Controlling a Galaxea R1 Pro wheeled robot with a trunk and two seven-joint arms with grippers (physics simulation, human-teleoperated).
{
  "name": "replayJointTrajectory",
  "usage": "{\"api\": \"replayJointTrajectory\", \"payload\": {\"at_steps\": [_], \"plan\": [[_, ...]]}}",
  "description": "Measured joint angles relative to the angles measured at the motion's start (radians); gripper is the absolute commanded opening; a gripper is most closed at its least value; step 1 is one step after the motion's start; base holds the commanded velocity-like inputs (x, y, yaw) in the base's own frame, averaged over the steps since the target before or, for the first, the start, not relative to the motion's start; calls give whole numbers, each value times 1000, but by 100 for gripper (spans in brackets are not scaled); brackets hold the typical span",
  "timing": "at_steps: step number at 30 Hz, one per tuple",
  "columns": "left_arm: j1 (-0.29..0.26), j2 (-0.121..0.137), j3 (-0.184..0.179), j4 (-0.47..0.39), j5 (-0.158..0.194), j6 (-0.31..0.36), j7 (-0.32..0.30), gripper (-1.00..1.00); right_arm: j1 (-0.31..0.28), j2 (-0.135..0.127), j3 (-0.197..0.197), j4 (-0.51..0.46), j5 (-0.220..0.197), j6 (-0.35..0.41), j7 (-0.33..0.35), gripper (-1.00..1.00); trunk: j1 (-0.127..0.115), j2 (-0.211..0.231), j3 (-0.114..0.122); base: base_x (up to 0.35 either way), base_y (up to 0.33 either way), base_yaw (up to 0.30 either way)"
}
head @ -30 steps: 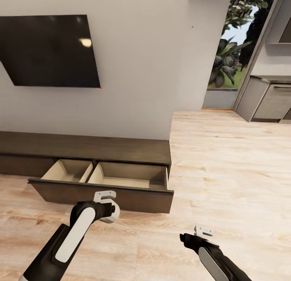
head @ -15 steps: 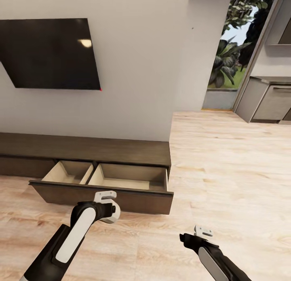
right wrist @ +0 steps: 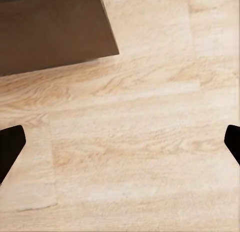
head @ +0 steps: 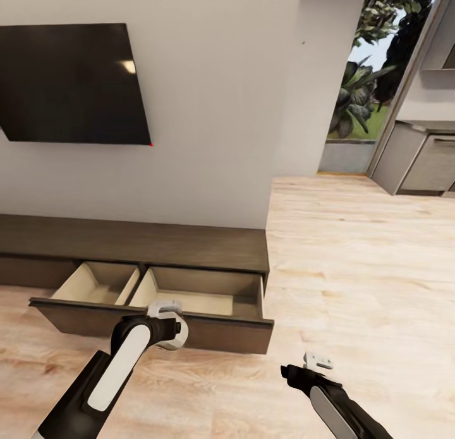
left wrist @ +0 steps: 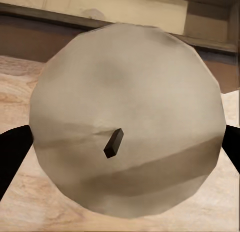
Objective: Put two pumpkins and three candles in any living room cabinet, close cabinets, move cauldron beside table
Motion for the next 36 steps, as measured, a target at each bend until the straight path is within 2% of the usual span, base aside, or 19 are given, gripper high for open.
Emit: {"api": "replayJointTrajectory", "payload": {"at_steps": [28, 36], "plan": [[0, 0, -2, 2, 3, -1, 0, -100, 0, 0, -1, 0, 0, 0, 1, 100, 0, 0, 0, 292, -192, 0], [1, 0, -1, 3, 2, 0, 0, -100, 0, 0, -1, 0, 0, 0, 1, 100, 0, 0, 0, 188, -101, 0]]}}
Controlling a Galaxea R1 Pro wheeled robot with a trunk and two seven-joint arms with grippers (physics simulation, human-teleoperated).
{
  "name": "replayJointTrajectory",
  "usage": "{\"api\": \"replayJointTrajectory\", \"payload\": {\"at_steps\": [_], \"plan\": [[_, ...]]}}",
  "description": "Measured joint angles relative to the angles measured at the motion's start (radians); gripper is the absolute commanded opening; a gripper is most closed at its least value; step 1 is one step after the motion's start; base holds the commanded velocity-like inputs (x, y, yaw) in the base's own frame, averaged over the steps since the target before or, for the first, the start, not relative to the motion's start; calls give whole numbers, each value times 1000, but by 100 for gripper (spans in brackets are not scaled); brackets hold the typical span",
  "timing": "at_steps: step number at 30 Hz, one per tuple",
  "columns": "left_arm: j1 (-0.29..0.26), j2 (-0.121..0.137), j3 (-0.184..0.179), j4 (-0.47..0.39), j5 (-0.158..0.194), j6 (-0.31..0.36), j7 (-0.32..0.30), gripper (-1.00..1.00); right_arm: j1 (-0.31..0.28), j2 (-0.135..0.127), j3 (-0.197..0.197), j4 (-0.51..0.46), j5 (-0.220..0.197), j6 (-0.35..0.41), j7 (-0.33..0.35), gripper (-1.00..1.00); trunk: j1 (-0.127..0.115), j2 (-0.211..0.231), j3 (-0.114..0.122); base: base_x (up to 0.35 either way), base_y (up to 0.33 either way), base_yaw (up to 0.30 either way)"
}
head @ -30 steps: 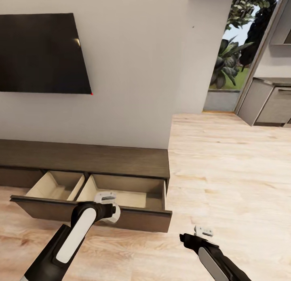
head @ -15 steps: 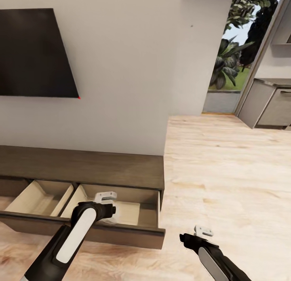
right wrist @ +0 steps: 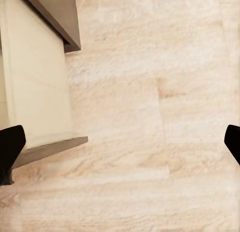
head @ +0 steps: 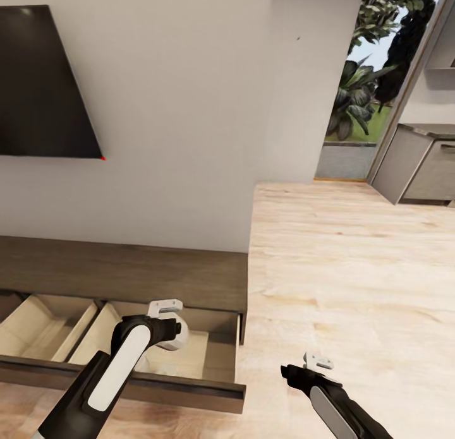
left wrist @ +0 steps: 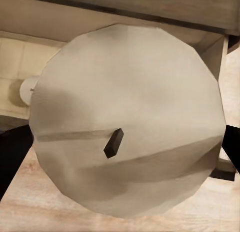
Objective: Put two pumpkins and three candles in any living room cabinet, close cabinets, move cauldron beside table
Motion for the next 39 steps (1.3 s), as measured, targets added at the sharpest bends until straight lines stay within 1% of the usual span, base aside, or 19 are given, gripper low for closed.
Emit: {"api": "replayJointTrajectory", "payload": {"at_steps": [9, 15, 18, 20, 24, 28, 31, 39], "plan": [[0, 0, 1, 0, 0, 0, 0, -100, 0, 0, 0, 1, 0, -1, 0, 100, 0, 0, 0, 76, -25, 0], [0, 0, -1, 5, 1, 0, 0, -100, 0, 0, 0, 2, 0, -1, 0, 100, 0, 0, 0, 160, 0, 0], [0, 0, -1, 5, 1, 0, 0, -100, 0, 0, 0, 2, 0, -2, 0, 100, 0, 0, 0, 21, -8, 0], [0, 0, -1, 5, -4, 2, 0, -100, 0, 0, 0, 1, 0, -1, 0, 100, 0, 0, 0, -13, -170, 0], [0, 0, -1, 5, 3, -1, 0, -100, 0, 0, 0, 1, 0, -1, 0, 100, 0, 0, 0, -46, -184, 0], [0, 0, -1, 5, -1, 1, 0, -100, 0, 0, 0, 1, 0, -1, 0, 100, 0, 0, 0, -8, -132, 0], [0, 0, -1, 5, 3, -1, 0, -100, 0, 0, 0, 1, 0, -1, 0, 100, 0, 0, 0, -1, -202, 0], [-1, -1, -2, 8, 1, -1, 0, -100, 0, 0, 0, 2, 0, -2, 0, 100, 0, 0, 0, 0, -26, 0]]}}
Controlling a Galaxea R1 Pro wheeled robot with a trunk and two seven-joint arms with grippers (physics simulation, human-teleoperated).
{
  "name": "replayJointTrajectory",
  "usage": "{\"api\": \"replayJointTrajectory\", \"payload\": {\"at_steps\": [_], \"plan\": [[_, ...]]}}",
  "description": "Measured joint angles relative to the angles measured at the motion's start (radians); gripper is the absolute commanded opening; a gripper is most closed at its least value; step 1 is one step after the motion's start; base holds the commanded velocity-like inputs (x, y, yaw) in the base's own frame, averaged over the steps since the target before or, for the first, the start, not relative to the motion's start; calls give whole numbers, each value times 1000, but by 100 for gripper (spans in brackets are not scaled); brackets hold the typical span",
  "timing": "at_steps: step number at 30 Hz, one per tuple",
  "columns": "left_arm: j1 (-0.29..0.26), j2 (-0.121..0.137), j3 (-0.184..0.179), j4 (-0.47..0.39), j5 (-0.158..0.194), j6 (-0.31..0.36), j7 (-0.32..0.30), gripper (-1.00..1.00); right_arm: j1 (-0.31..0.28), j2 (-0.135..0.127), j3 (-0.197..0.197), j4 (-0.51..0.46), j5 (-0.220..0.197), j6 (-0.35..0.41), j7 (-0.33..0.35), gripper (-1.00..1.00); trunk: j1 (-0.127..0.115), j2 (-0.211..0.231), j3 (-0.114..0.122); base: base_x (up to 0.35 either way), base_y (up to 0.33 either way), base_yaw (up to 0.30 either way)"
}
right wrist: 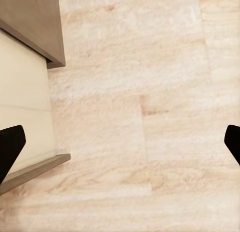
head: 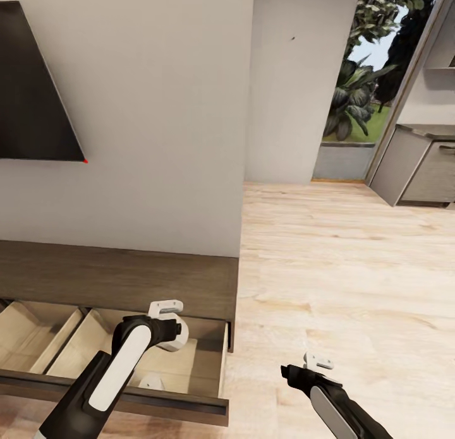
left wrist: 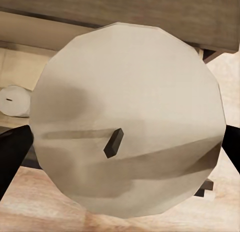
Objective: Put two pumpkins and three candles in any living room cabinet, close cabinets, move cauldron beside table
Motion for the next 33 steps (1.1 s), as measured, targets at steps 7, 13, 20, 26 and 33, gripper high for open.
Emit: {"api": "replayJointTrajectory", "payload": {"at_steps": [7, 13, 20, 26, 33], "plan": [[0, 0, -1, 1, 1, -1, 0, -100, 0, -1, 0, 0, -1, -1, 0, 100, 15, -28, -12, 0, 0, 0], [0, -17, -2, 9, 4, -4, 1, -100, 0, -2, 1, 1, -12, -25, 0, 100, 38, -70, -31, 0, 0, 0], [0, -39, -3, 39, -11, -1, 3, -100, 0, 0, 1, 0, -11, -30, -2, 100, 65, -119, -53, 0, 0, 0], [0, -40, -4, 40, -12, -1, 3, -100, 0, 0, 0, 0, -12, -28, -2, 100, 88, -161, -72, 0, 0, -8], [0, -40, -4, 40, -12, -1, 3, -100, 0, 0, 0, 0, -13, -28, -2, 100, 115, -210, -91, 0, 0, -124]]}}
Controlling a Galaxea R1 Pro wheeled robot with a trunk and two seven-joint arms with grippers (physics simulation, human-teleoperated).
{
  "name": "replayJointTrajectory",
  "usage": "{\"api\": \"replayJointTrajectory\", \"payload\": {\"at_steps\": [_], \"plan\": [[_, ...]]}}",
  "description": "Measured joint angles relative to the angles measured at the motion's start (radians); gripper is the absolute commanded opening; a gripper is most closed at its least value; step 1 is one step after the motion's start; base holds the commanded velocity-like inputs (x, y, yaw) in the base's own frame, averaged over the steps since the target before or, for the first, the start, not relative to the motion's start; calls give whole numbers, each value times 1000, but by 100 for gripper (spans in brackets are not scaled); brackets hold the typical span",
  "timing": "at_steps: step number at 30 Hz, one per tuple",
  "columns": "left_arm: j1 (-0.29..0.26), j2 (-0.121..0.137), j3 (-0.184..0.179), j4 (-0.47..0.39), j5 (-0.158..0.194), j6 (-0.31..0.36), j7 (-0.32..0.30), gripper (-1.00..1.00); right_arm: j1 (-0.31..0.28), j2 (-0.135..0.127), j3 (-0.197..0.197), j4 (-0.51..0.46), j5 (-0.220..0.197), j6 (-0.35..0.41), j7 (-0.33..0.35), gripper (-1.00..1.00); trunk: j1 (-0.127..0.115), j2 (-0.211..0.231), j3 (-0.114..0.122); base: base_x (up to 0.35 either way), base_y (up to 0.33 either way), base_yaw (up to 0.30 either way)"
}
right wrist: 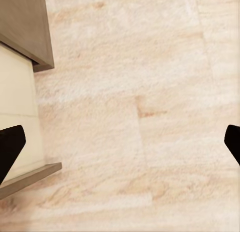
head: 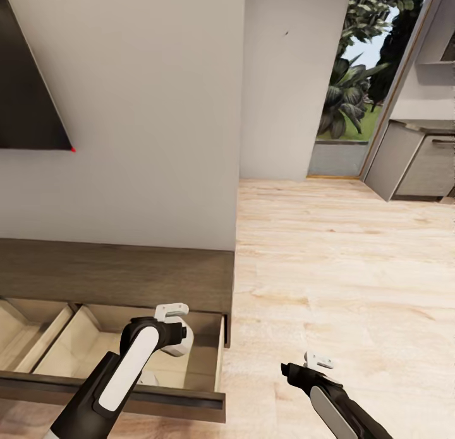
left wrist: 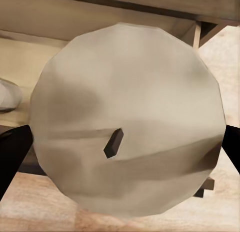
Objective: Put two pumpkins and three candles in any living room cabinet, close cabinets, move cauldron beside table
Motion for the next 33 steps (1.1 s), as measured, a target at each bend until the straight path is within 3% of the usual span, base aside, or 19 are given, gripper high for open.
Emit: {"api": "replayJointTrajectory", "payload": {"at_steps": [33], "plan": [[0, -3, 1, 50, -7, -14, -3, -100, 0, 0, 0, 0, 2, 0, 0, 100, 127, -231, -103, 0, 0, -2]]}}
